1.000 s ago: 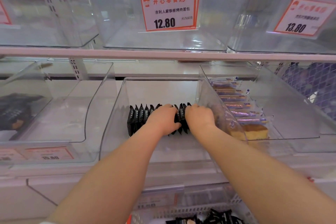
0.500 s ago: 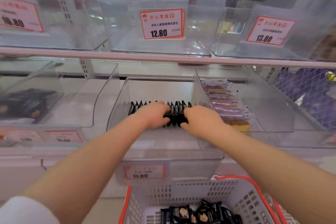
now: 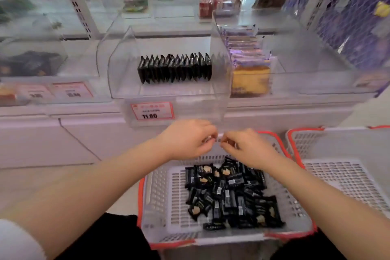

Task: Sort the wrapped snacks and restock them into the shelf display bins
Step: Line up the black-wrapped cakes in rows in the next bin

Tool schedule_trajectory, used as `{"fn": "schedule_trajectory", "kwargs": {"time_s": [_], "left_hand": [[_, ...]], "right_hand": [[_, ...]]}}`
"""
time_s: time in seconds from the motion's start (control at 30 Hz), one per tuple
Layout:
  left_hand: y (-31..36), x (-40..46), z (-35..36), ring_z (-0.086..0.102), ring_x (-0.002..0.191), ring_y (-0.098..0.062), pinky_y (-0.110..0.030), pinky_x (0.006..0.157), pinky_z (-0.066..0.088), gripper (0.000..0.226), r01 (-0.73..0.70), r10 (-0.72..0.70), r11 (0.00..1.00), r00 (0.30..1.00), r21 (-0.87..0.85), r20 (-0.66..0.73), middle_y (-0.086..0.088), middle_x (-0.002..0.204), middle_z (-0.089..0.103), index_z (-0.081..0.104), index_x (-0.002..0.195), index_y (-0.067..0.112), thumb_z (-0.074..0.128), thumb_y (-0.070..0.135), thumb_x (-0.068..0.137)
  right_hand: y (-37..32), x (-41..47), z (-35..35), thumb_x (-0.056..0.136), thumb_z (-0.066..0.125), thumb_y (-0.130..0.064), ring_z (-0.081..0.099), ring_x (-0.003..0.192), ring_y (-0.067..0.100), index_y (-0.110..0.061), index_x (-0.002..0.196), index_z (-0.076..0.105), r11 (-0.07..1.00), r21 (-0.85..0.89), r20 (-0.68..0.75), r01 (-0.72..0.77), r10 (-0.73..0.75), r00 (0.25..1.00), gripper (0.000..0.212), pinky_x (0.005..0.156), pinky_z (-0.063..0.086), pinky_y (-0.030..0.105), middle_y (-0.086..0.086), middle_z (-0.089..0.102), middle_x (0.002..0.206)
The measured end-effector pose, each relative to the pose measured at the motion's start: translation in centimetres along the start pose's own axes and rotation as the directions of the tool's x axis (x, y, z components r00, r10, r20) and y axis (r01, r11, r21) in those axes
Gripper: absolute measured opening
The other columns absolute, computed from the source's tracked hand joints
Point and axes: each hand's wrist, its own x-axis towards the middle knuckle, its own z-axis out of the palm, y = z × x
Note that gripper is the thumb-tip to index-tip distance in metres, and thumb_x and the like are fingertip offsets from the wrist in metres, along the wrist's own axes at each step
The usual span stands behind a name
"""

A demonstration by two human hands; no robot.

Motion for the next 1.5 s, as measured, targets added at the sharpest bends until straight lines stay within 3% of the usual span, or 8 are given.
{"fn": "schedule_trajectory", "kwargs": {"time_s": [0.27, 0.43, 0.57, 0.77, 1.07, 1.3, 1.4, 1.5], "left_hand": [[0.7, -0.8, 15.7, 0.056, 0.093, -0.024, -0.033, 0.069, 0.045, 0.021, 0.197, -0.18, 0.98, 0.843, 0.02, 0.507, -0.005, 0.104, 0.059, 0.056, 0.1, 0.014, 0.041, 0.027, 0.093], [1.2, -2.0, 23.1, 0.055, 0.098, -0.026, -0.036, 0.077, 0.048, 0.025, 0.284, -0.21, 0.959, 0.74, -0.015, 0.639, -0.008, 0.11, 0.054, 0.055, 0.107, 0.013, 0.038, 0.025, 0.094], [0.7, -3.1, 27.5, 0.054, 0.102, -0.027, -0.037, 0.073, 0.046, 0.029, 0.264, -0.237, 0.96, 0.608, 0.088, 0.758, -0.01, 0.116, 0.052, 0.053, 0.114, 0.011, 0.038, 0.027, 0.096], [-0.3, -4.1, 31.3, 0.055, 0.104, -0.029, -0.042, 0.082, 0.049, 0.029, 0.441, -0.377, 0.883, 0.457, 0.162, 0.806, -0.011, 0.119, 0.054, 0.046, 0.116, 0.011, 0.042, 0.027, 0.093], [-1.4, -4.9, 34.6, 0.041, 0.122, -0.031, -0.039, 0.095, 0.042, 0.051, 0.7, -0.548, 0.69, 0.338, 0.184, 0.765, -0.014, 0.141, 0.033, 0.028, 0.142, 0.008, 0.04, 0.023, 0.095], [-0.4, -5.1, 37.5, 0.047, 0.117, -0.036, -0.042, 0.093, 0.041, 0.054, 0.92, -0.668, 0.391, 0.252, 0.042, 0.7, -0.019, 0.136, 0.039, 0.027, 0.14, 0.005, 0.047, 0.014, 0.092], [-0.5, -5.5, 38.2, 0.045, 0.12, -0.033, -0.041, 0.099, 0.041, 0.054, 0.887, -0.623, 0.455, 0.255, 0.077, 0.74, -0.016, 0.133, 0.045, 0.035, 0.137, 0.009, 0.057, 0.023, 0.089], [-0.3, -5.6, 38.5, 0.047, 0.115, -0.03, -0.038, 0.095, 0.042, 0.043, 0.853, -0.587, 0.516, 0.287, 0.078, 0.757, -0.013, 0.127, 0.047, 0.046, 0.126, 0.011, 0.06, 0.026, 0.088]], "right_hand": [[10.2, -5.5, 12.1, 0.093, 0.051, -0.029, 0.06, 0.092, 0.019, -0.013, 0.101, 0.062, 0.915, -0.019, 0.456, -0.402, 0.366, 0.811, 0.022, 0.078, 0.048, 0.031, 0.004, 0.066, 0.102], [14.3, -7.8, 17.7, 0.093, 0.051, -0.026, 0.059, 0.094, 0.023, -0.012, 0.094, 0.059, 0.86, -0.102, 0.585, -0.499, 0.458, 0.67, 0.017, 0.072, 0.041, 0.027, 0.01, 0.066, 0.104], [15.9, -8.3, 20.5, 0.094, 0.051, -0.027, 0.047, 0.114, 0.03, -0.007, 0.122, 0.047, 0.852, -0.202, 0.585, -0.484, 0.501, 0.638, 0.035, 0.089, 0.044, 0.038, 0.014, 0.049, 0.125], [17.7, -7.7, 23.0, 0.094, 0.042, -0.011, 0.035, 0.131, 0.028, -0.004, 0.145, 0.019, 0.84, -0.301, 0.514, -0.452, 0.542, 0.665, 0.057, 0.103, 0.037, 0.036, 0.013, 0.035, 0.144], [19.2, -7.7, 23.3, 0.09, 0.042, -0.003, 0.042, 0.12, 0.031, -0.007, 0.122, 0.051, 0.882, -0.371, 0.622, -0.29, 0.468, 0.628, 0.033, 0.094, 0.041, 0.04, 0.014, 0.047, 0.127], [19.0, -7.4, 22.5, 0.091, 0.041, -0.001, 0.06, 0.086, 0.03, -0.012, 0.092, 0.054, 0.858, -0.06, 0.567, -0.511, 0.45, 0.69, 0.017, 0.073, 0.052, 0.042, 0.012, 0.064, 0.094], [19.6, -7.5, 22.0, 0.092, 0.046, -0.004, 0.061, 0.089, 0.027, -0.008, 0.1, 0.057, 0.829, 0.009, 0.504, -0.56, 0.48, 0.718, 0.014, 0.075, 0.049, 0.036, 0.013, 0.065, 0.102], [20.1, -7.8, 22.3, 0.092, 0.055, -0.013, 0.054, 0.111, 0.026, -0.008, 0.126, 0.05, 0.81, -0.049, 0.59, -0.585, 0.496, 0.637, 0.035, 0.09, 0.044, 0.031, 0.012, 0.054, 0.125]]}}
